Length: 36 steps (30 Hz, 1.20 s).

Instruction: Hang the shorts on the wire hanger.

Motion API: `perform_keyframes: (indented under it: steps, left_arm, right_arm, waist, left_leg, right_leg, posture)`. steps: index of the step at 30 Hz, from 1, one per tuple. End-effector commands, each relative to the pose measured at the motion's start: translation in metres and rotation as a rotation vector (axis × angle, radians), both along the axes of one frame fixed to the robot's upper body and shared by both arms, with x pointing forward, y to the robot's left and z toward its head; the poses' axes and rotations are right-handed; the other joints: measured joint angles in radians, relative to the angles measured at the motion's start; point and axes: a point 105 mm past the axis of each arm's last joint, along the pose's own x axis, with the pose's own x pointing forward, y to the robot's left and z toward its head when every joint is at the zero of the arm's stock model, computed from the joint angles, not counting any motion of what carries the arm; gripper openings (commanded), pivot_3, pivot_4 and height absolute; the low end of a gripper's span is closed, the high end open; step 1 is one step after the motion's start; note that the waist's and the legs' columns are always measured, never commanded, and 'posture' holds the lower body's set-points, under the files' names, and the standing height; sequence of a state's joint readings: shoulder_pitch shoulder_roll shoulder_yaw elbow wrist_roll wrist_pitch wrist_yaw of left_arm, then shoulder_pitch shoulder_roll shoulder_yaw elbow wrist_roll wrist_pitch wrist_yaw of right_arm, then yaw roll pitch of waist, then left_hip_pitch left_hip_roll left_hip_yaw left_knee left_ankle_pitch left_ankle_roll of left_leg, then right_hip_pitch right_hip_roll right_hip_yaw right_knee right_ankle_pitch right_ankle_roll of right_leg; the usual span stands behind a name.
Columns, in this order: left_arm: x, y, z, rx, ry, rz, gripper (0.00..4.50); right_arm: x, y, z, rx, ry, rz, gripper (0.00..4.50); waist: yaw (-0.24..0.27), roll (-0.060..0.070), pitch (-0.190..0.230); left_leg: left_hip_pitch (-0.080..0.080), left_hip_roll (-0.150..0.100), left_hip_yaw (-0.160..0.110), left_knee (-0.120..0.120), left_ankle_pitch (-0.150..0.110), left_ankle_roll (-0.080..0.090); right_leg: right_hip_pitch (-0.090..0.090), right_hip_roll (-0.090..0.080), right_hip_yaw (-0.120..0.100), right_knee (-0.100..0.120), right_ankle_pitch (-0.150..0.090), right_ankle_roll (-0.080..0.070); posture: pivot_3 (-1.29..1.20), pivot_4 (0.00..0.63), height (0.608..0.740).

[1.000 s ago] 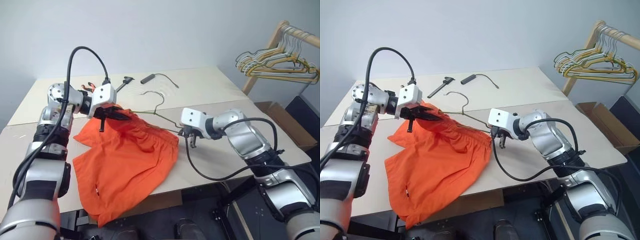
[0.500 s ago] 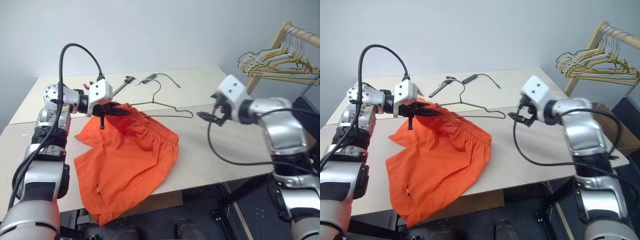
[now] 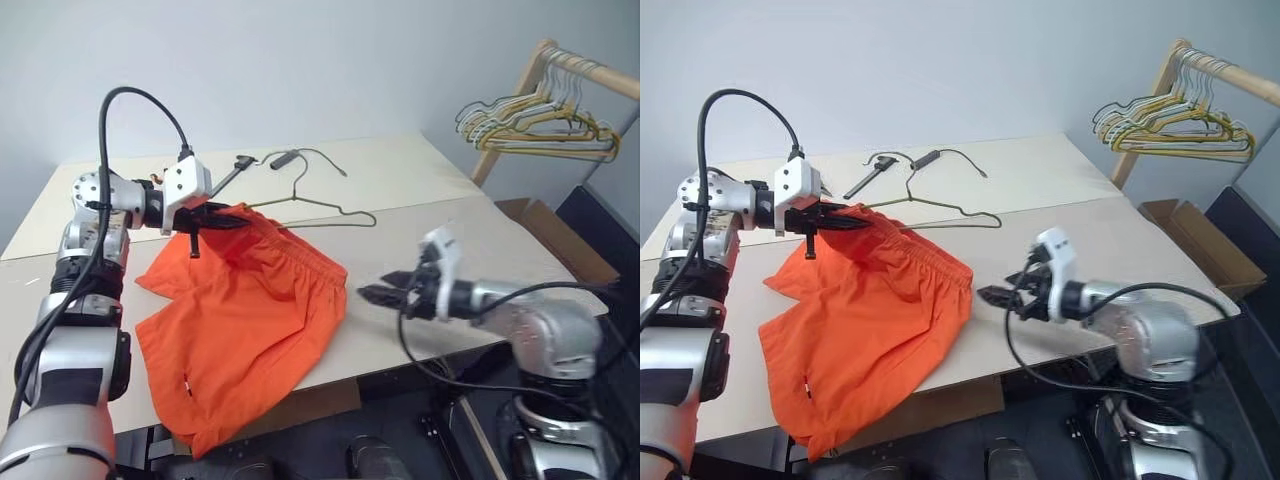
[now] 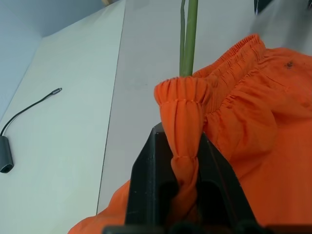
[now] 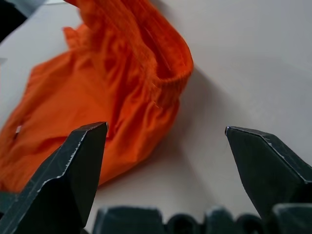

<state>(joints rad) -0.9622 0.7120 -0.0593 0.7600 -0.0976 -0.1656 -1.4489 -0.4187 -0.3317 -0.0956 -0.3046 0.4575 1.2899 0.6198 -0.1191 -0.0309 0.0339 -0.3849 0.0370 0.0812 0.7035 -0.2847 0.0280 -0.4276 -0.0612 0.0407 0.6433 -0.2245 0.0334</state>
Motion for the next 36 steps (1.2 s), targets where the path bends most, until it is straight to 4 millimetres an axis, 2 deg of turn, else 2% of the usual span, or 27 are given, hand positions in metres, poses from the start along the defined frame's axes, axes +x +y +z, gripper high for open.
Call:
perform_keyframes:
  steps: [1,8,10,15,18,22,28,32,36]
  left_arm:
    - [-0.001,0.001,0.015,-0.033,-0.054,0.006,0.0]
    - [-0.004,0.001,0.012,-0.049,-0.047,0.012,0.0]
    - [-0.004,0.001,0.009,-0.047,-0.044,0.015,0.0]
    - [-0.007,0.003,0.008,-0.053,-0.042,0.023,0.0]
    - [-0.009,0.009,0.007,-0.049,-0.036,0.037,0.0]
    - [-0.011,0.013,0.009,-0.049,-0.036,0.045,0.0]
    - [-0.022,0.016,0.015,-0.055,-0.001,0.007,0.0]
    - [-0.03,0.018,0.018,-0.042,0.023,-0.028,0.0]
    - [-0.034,0.022,0.018,-0.027,0.028,-0.034,0.0]
  right_arm:
    - [0.009,0.011,-0.002,-0.016,-0.037,-0.029,4.47]
    - [0.016,0.037,-0.003,0.02,-0.069,0.015,4.47]
    - [0.02,0.044,-0.003,0.025,-0.081,0.012,4.1]
    - [0.027,0.049,-0.002,0.065,-0.085,-0.026,2.52]
    - [0.027,0.048,-0.013,-0.011,-0.081,-0.021,1.42]
    - [0.029,0.042,-0.016,-0.043,-0.097,-0.039,0.02]
    - [0.043,0.005,-0.012,-0.167,-0.177,-0.08,0.02]
    - [0.053,-0.025,-0.002,-0.215,-0.224,-0.089,0.02]
    - [0.054,-0.044,0.01,-0.244,-0.272,-0.036,0.02]
  waist:
    - [-0.002,0.0,0.0]
    - [-0.006,0.0,0.0]
    - [-0.007,0.0,0.0]
    - [-0.006,0.0,0.0]
    - [-0.006,0.0,0.0]
    - [-0.004,0.0,0.0]
    - [0.0,0.0,0.0]
    - [0.0,0.0,0.0]
    - [0.004,0.0,0.0]
  left_leg:
    - [-0.001,0.0,-0.001,0.0,0.0,0.0]
    - [-0.001,0.0,-0.003,0.0,0.0,0.001]
    - [-0.001,0.0,-0.003,0.0,0.0,0.001]
    - [-0.001,0.0,-0.004,0.0,0.0,0.001]
    - [-0.001,0.0,-0.004,0.0,0.0,0.001]
    - [-0.001,0.0,-0.004,0.0,0.0,0.001]
    - [-0.001,-0.001,-0.004,0.0,-0.001,0.001]
    - [-0.001,-0.001,-0.004,0.0,-0.001,0.001]
    - [0.0,-0.001,-0.004,0.0,-0.001,0.001]
  right_leg:
    - [0.0,0.0,0.0,0.0,0.0,0.0]
    - [0.0,0.0,0.0,0.0,0.001,0.002]
    - [0.0,0.0,0.0,0.0,0.001,0.002]
    - [0.0,0.0,0.0,0.002,0.001,0.002]
    - [0.0,0.0,0.0,0.003,0.001,0.002]
    - [0.0,0.0,0.0,0.003,0.001,0.002]
    - [0.0,-0.001,0.0,0.003,0.001,0.002]
    - [0.0,-0.001,0.0,-0.001,0.001,0.002]
    - [0.0,0.0,0.0,-0.002,0.0,0.002]
  posture:
    - [-0.11,0.0,0.74]
    - [-0.1,0.0,0.74]
    - [-0.09,0.0,0.74]
    - [-0.07,0.0,0.74]
    - [-0.07,0.0,0.74]
    - [-0.05,0.0,0.74]
    - [-0.04,0.0,0.74]
    - [-0.04,0.0,0.74]
    - [-0.04,0.0,0.74]
